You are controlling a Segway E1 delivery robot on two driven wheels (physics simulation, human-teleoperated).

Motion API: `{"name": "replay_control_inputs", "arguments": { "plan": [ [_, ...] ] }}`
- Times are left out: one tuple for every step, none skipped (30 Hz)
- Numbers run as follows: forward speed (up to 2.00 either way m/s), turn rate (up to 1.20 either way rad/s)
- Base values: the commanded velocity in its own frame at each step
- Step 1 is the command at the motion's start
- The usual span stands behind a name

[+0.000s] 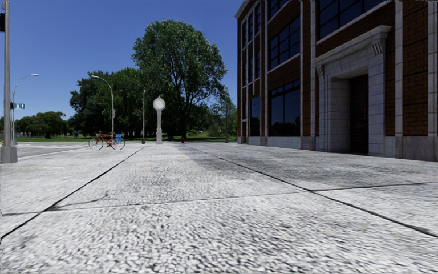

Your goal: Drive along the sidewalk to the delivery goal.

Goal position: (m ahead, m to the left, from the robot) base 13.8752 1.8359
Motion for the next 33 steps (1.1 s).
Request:
{"name": "replay_control_inputs", "arguments": {
  "plan": [
    [2.0,0.0],
    [2.0,0.0],
    [2.0,0.0],
    [2.0,0.0],
    [2.0,0.0],
    [2.0,0.0],
    [2.0,0.0],
    [2.0,0.0],
    [2.0,0.0],
    [2.0,0.0],
    [2.0,0.0],
    [2.0,0.0],
    [2.0,0.0],
    [2.0,0.0],
    [2.0,0.0],
    [2.0,0.0],
    [2.0,0.0],
    [2.0,0.0],
    [2.0,0.0],
    [2.0,0.0],
    [2.0,0.0],
    [2.0,0.0],
    [2.0,0.0],
    [2.0,0.0],
    [2.0,0.0],
    [2.0,0.0],
    [2.0,0.0],
    [2.0,0.0],
    [2.0,0.0],
    [2.0,0.0],
    [2.0,0.0],
    [2.0,0.0],
    [2.0,0.0]
  ]
}}
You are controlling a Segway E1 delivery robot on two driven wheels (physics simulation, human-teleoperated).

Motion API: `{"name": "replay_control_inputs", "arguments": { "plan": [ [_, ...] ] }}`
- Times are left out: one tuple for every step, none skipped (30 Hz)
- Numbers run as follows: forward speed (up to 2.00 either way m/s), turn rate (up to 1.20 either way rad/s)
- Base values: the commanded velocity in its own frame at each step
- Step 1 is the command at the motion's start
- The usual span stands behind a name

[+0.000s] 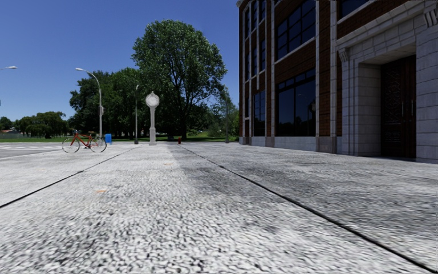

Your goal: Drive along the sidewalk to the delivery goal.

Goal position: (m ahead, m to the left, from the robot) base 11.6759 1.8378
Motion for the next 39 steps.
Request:
{"name": "replay_control_inputs", "arguments": {
  "plan": [
    [2.0,0.0],
    [2.0,0.0],
    [2.0,0.0],
    [2.0,0.0],
    [2.0,0.0],
    [2.0,0.0],
    [2.0,0.0],
    [2.0,0.0],
    [2.0,0.0],
    [2.0,0.0],
    [2.0,0.0],
    [2.0,0.0],
    [2.0,0.0],
    [2.0,0.0],
    [2.0,0.0],
    [2.0,0.0],
    [2.0,0.0],
    [2.0,0.0],
    [2.0,0.0],
    [2.0,0.0],
    [2.0,0.0],
    [2.0,0.0],
    [2.0,0.0],
    [2.0,0.0],
    [2.0,0.0],
    [2.0,0.0],
    [2.0,0.0],
    [2.0,0.0],
    [2.0,0.0],
    [2.0,0.0],
    [2.0,0.0],
    [2.0,0.0],
    [2.0,0.0],
    [2.0,0.0],
    [2.0,0.0],
    [2.0,0.0],
    [2.0,0.0],
    [2.0,0.0],
    [2.0,0.0]
  ]
}}
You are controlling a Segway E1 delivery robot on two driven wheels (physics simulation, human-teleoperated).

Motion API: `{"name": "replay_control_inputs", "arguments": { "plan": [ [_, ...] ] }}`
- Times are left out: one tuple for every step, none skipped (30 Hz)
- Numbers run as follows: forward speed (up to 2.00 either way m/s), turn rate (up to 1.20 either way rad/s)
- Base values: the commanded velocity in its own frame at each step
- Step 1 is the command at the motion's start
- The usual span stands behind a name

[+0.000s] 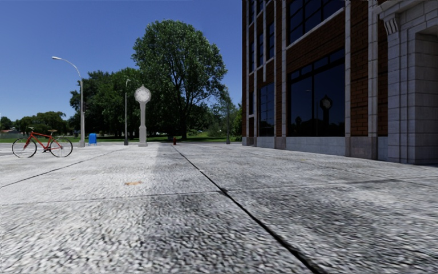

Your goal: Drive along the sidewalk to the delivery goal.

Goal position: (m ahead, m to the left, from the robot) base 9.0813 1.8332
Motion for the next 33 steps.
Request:
{"name": "replay_control_inputs", "arguments": {
  "plan": [
    [2.0,0.0],
    [2.0,0.0],
    [2.0,0.09],
    [2.0,0.17],
    [2.0,0.17],
    [2.0,0.23],
    [2.0,0.3],
    [2.0,0.35],
    [2.0,0.35],
    [2.0,0.37],
    [2.0,0.37],
    [2.0,0.37],
    [2.0,0.37],
    [2.0,0.37],
    [2.0,0.37],
    [2.0,0.37],
    [2.0,0.37],
    [2.0,0.37],
    [2.0,0.37],
    [2.0,0.37],
    [2.0,0.37],
    [2.0,0.37],
    [2.0,0.37],
    [2.0,0.37],
    [2.0,0.37],
    [2.0,0.36],
    [2.0,0.36],
    [2.0,0.34],
    [2.0,0.25],
    [2.0,0.22],
    [2.0,0.22],
    [2.0,0.22],
    [2.0,0.22]
  ]
}}
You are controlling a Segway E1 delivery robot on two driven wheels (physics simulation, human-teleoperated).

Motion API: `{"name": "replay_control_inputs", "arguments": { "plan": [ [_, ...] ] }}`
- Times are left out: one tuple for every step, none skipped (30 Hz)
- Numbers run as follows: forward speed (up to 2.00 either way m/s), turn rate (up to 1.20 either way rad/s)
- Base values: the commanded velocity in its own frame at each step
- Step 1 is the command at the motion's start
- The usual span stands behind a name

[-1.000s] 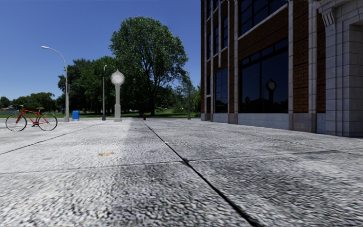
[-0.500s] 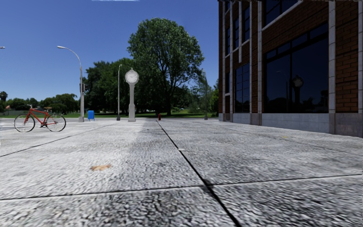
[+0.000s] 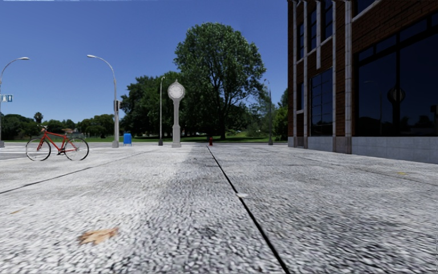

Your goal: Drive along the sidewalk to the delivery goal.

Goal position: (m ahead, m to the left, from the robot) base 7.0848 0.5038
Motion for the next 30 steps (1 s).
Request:
{"name": "replay_control_inputs", "arguments": {
  "plan": [
    [2.0,0.19],
    [2.0,0.19],
    [2.0,0.08],
    [2.0,0.0],
    [2.0,0.0],
    [2.0,0.0],
    [2.0,0.0],
    [2.0,0.0],
    [2.0,0.0],
    [2.0,0.0],
    [2.0,0.0],
    [2.0,0.0],
    [2.0,0.0],
    [2.0,0.0],
    [2.0,0.0],
    [2.0,0.0],
    [2.0,0.0],
    [2.0,0.0],
    [2.0,0.0],
    [2.0,0.0],
    [2.0,0.0],
    [2.0,0.0],
    [2.0,0.0],
    [2.0,0.0],
    [2.0,0.0],
    [2.0,0.0],
    [2.0,0.0],
    [2.0,0.0],
    [2.0,0.0],
    [2.0,0.0]
  ]
}}
